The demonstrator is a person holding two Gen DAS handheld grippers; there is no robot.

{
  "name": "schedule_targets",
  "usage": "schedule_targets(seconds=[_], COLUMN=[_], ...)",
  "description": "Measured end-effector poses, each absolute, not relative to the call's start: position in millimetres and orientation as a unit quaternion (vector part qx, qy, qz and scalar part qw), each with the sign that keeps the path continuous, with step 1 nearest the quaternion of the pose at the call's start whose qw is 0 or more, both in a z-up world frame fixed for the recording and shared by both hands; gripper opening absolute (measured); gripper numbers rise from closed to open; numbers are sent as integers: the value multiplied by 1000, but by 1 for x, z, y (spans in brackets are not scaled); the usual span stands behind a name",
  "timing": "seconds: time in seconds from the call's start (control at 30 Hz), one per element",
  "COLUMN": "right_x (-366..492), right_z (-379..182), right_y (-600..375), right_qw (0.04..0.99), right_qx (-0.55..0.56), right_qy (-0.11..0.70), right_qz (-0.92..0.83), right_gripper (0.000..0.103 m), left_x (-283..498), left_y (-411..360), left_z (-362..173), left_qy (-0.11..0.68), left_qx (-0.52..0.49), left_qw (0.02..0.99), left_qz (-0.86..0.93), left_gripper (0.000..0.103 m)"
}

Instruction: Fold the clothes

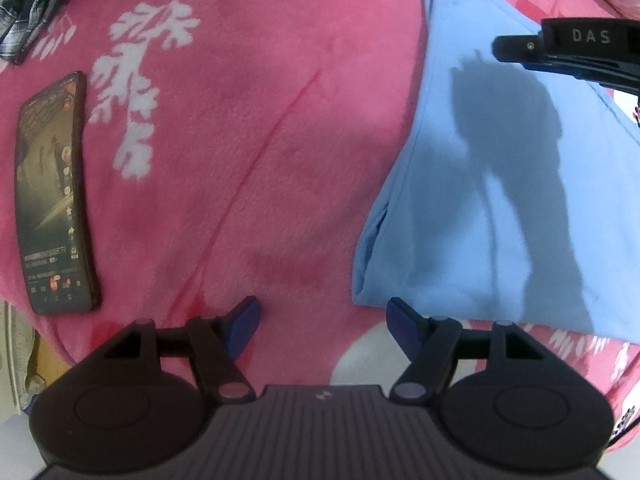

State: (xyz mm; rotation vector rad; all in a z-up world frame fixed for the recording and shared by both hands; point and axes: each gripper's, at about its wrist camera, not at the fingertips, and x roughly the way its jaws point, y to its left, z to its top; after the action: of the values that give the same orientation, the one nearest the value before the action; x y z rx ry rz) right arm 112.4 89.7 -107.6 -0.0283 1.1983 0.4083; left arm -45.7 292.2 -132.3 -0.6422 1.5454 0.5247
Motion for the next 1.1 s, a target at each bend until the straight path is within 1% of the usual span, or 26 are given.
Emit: schedule_targets(seconds=[0.2, 0.37, 0.63, 0.77, 1.1], right_x=[125, 122, 113, 113, 113], right_z=[-116, -104, -112, -120, -127], right_y=[70, 58, 65, 63, 60], right_qw=[822, 827, 812, 805, 802], right_qx=[-42, -24, -50, -50, -44], right_qy=[551, 542, 555, 568, 576], right_qz=[140, 150, 175, 161, 150], right_gripper=[26, 26, 26, 26, 26], left_x=[-46, -46, -42, -42, -44], left_y=[287, 285, 281, 280, 282], left_z=[-136, -139, -141, -142, -141], left_qy=[683, 687, 693, 685, 684], left_qx=[-271, -264, -250, -272, -277], left_qw=[635, 632, 629, 617, 615], left_qz=[239, 243, 247, 275, 278], left_gripper=[72, 72, 72, 73, 73])
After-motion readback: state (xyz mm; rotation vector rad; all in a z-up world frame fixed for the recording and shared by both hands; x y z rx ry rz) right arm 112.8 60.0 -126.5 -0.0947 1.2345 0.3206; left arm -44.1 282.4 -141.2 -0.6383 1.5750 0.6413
